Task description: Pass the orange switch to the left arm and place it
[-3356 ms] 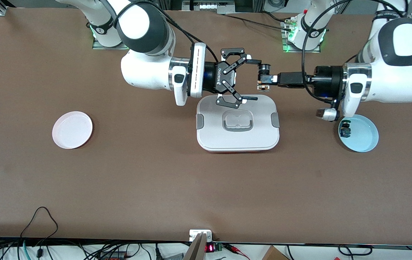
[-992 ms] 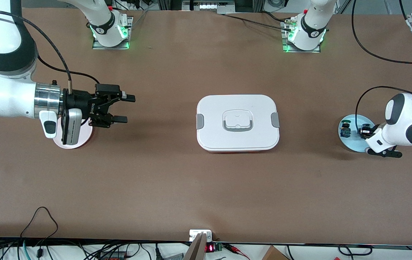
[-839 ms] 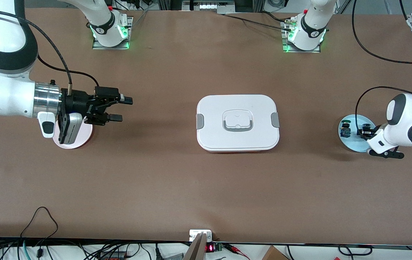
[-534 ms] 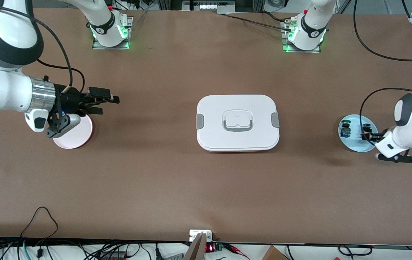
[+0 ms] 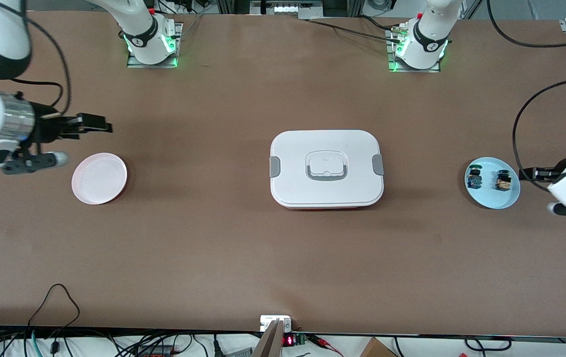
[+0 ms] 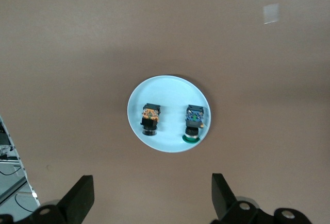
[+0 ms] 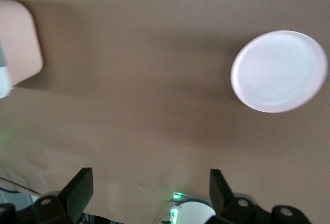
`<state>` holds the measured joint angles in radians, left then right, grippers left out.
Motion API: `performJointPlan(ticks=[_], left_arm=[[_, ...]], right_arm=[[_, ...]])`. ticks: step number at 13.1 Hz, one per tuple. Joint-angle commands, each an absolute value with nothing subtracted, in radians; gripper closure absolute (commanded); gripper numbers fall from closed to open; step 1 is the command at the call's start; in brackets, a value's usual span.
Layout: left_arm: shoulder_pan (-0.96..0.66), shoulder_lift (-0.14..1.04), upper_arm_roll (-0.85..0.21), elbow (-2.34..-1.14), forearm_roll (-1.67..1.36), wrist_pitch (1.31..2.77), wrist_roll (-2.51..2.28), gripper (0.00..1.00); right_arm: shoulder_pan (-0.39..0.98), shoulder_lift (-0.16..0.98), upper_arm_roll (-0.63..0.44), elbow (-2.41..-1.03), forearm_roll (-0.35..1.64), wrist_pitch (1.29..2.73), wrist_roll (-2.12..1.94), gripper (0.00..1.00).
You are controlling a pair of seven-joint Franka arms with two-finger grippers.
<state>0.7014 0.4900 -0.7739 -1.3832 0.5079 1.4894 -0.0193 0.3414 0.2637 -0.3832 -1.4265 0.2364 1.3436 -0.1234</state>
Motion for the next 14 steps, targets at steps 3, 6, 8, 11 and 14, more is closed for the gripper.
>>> performJointPlan(ticks=[3,6,8,11,14], left_arm=[[0.698,0.444,-0.874,-1.31,0.48,1.433,-0.014,0.0],[0.556,0.309,-0.724,-1.322,0.344,1.431,-0.014,0.0],[0.351,0.183,-0.411,-1.383,0.142,1.433,-0.008,0.0],[0.219,0.042,-0.18,-1.556,0.002,1.489,0.034,0.0],[0.196,-0.06,-0.1,-1.741,-0.031,1.601,0.06,0.0]], right_arm=[[0.118,0.256,-0.129,-1.382,-0.035,1.46,-0.198,0.0],[0.106,0.255,-0.13,-1.384,-0.031,1.471,0.003,0.0],[0.104,0.25,-0.13,-1.388,-0.029,1.462,0.063,0.0],[0.104,0.158,-0.132,-1.544,-0.029,1.581,0.029,0.0],[0.104,0.072,-0.132,-1.684,-0.028,1.694,0.031,0.0]])
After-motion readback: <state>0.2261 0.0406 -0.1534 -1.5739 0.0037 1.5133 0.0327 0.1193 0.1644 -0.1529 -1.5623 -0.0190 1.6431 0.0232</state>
